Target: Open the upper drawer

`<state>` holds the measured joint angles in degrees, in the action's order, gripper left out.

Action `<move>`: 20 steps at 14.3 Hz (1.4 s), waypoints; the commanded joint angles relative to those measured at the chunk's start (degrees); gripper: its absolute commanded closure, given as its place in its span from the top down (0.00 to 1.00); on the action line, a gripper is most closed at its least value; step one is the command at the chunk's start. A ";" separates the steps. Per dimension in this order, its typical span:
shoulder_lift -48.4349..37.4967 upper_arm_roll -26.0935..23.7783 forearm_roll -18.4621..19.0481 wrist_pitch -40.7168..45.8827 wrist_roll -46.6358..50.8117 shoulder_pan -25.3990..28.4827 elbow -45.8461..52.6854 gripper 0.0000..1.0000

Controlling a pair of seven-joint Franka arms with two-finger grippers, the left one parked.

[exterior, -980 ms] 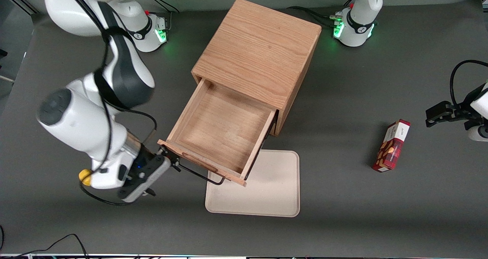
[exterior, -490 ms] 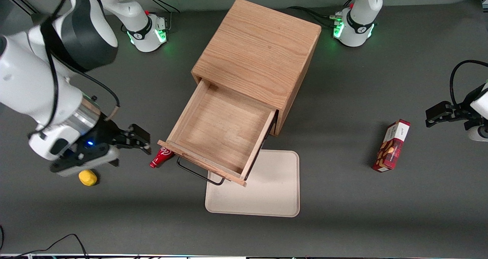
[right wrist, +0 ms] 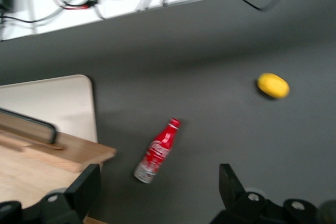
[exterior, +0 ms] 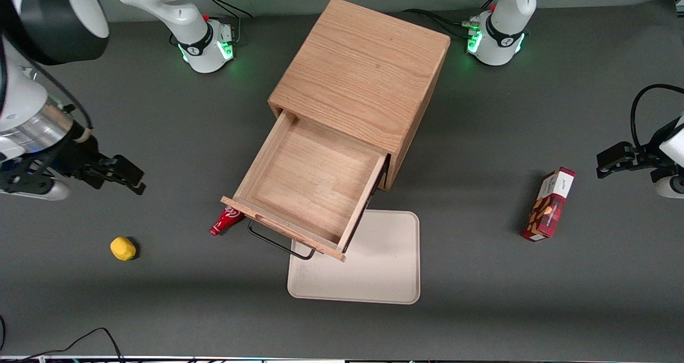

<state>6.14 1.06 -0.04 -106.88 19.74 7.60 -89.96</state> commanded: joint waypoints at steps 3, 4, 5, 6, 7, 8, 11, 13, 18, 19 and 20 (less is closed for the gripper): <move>-7.72 -0.26 1.18 -0.53 3.12 -2.67 -10.58 1.00; -7.90 -0.18 1.18 1.57 3.20 -2.76 -10.41 1.00; -7.90 -0.18 0.75 4.46 3.46 -2.85 -9.80 1.00; -7.99 -0.09 0.39 5.97 4.08 -2.94 -9.36 1.00; -7.99 -0.09 0.39 7.11 3.30 -2.94 -9.01 1.00; -7.90 -0.18 0.48 8.60 2.68 -2.85 -8.31 1.00; -7.72 -0.09 0.66 9.32 -5.91 -3.03 -7.77 1.00; -7.72 -0.18 0.65 9.32 -6.46 -3.38 -7.77 1.00; -6.50 -0.35 0.39 9.67 -6.29 -2.77 -5.49 1.00; -6.41 -0.35 0.48 9.67 -6.03 -2.68 -5.31 1.00; -5.80 -0.44 0.48 9.76 -6.02 -2.59 -4.53 1.00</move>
<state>-1.04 0.83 -0.04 -98.59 14.57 4.94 -97.17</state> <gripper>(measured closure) 0.000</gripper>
